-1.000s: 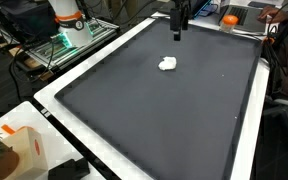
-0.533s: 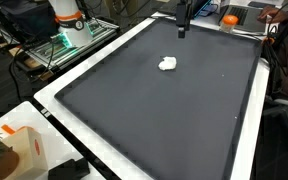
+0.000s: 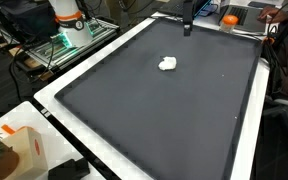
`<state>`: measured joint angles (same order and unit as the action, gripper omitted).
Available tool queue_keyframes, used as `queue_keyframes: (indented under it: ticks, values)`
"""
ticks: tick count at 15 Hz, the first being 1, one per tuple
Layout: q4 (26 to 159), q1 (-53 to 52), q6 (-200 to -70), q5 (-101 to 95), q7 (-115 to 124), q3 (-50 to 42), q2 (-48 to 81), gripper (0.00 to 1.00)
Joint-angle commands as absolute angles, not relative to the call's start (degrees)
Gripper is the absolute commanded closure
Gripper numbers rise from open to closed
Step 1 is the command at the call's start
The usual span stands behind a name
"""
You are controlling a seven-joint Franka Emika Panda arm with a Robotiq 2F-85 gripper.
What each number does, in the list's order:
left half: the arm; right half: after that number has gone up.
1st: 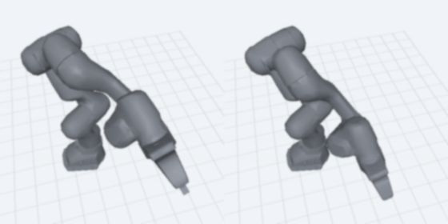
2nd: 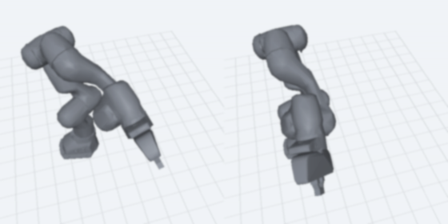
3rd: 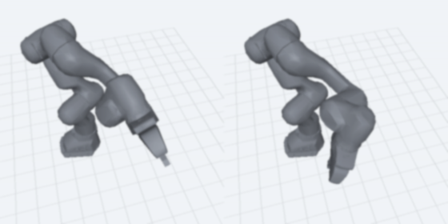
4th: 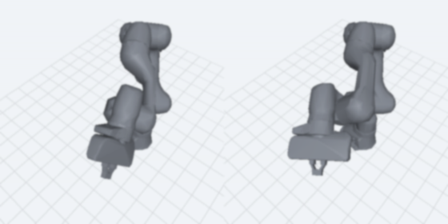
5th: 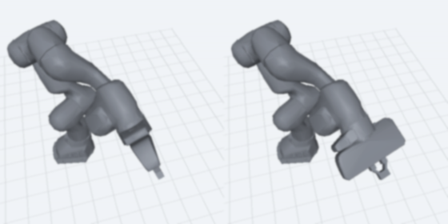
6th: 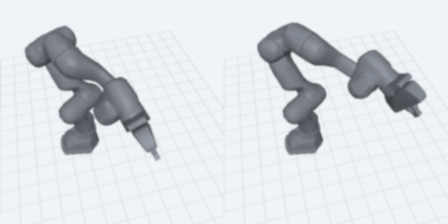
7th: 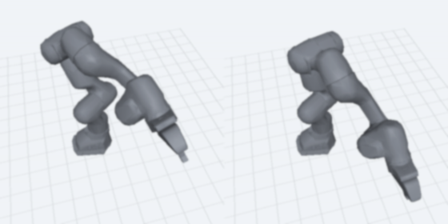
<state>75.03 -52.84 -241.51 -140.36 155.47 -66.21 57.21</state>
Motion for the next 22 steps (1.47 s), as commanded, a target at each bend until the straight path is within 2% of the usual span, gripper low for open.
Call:
queue_keyframes:
  ticks: [1,5,10,11,19,22]
  values:
    - [71.48,-55.23,-243.03,-136.22,157.52,-72.48,63.12,0.0]
    - [70.82,-56.13,-243.1,-135.53,157.52,-73.8,63.63,0.0]
    - [76.05,-57.01,-242.53,-148.1,157.53,-68.03,59.97,0.0]
    - [78.98,-58.74,-242.31,-144.07,153.98,-70.98,61.82,0.0]
    - [86.01,-63.96,-242.31,-144.04,150.71,-70.98,59.14,0.0]
    - [83.71,-63.08,-241.36,-144.04,152.25,-70.53,60.07,0.0]
